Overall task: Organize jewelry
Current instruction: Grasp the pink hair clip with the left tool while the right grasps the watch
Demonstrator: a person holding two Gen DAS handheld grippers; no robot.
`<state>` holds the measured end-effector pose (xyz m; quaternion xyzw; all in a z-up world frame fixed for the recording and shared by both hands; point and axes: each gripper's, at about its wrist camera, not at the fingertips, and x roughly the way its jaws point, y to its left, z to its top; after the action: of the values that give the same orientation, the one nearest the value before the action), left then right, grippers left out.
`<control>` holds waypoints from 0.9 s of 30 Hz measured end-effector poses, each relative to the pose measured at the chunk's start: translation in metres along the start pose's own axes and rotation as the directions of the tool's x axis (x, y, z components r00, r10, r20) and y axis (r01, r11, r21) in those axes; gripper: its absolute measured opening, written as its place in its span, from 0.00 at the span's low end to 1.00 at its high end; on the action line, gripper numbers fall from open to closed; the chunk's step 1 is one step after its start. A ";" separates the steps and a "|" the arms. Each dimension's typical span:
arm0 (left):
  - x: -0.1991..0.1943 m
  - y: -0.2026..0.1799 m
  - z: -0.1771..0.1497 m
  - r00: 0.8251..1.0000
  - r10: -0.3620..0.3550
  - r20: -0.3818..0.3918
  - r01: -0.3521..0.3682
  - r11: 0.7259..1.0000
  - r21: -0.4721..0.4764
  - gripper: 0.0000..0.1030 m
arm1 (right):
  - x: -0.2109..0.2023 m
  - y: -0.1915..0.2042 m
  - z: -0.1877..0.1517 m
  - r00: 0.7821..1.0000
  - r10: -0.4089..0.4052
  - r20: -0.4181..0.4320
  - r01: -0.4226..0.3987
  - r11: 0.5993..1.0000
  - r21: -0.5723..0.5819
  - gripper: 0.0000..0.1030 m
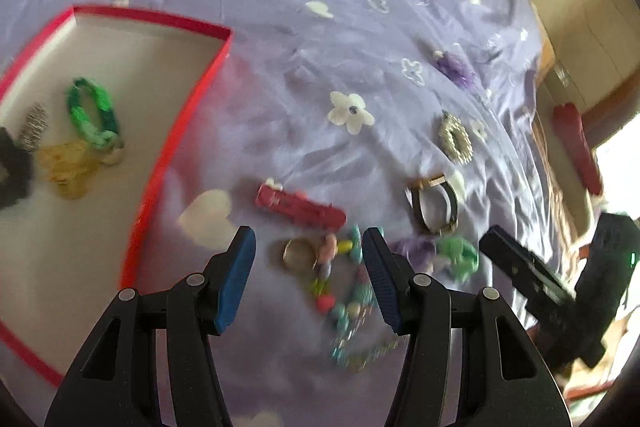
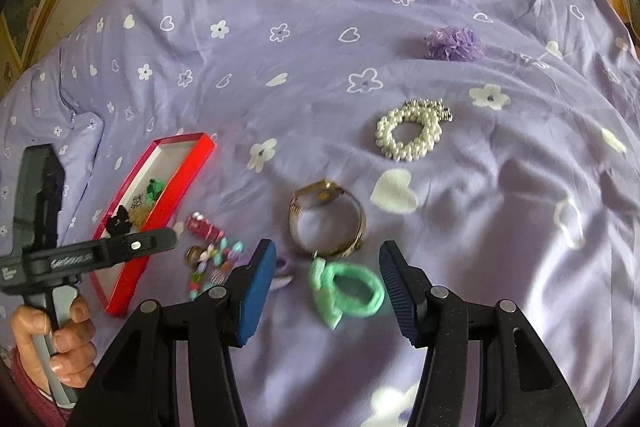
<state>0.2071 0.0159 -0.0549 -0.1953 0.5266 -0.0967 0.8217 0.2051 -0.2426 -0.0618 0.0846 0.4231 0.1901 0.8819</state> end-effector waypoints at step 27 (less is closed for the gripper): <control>0.020 -0.011 0.016 0.996 0.045 0.082 -0.059 0.983 0.174 0.17 | 0.043 -0.003 0.013 0.999 -0.031 -0.024 0.031 0.999 -0.023 0.06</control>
<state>0.2304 0.0019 -0.0603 -0.1116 0.4884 -0.1139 0.8579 0.2409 -0.2272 -0.0852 0.0657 0.4328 0.1823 0.8804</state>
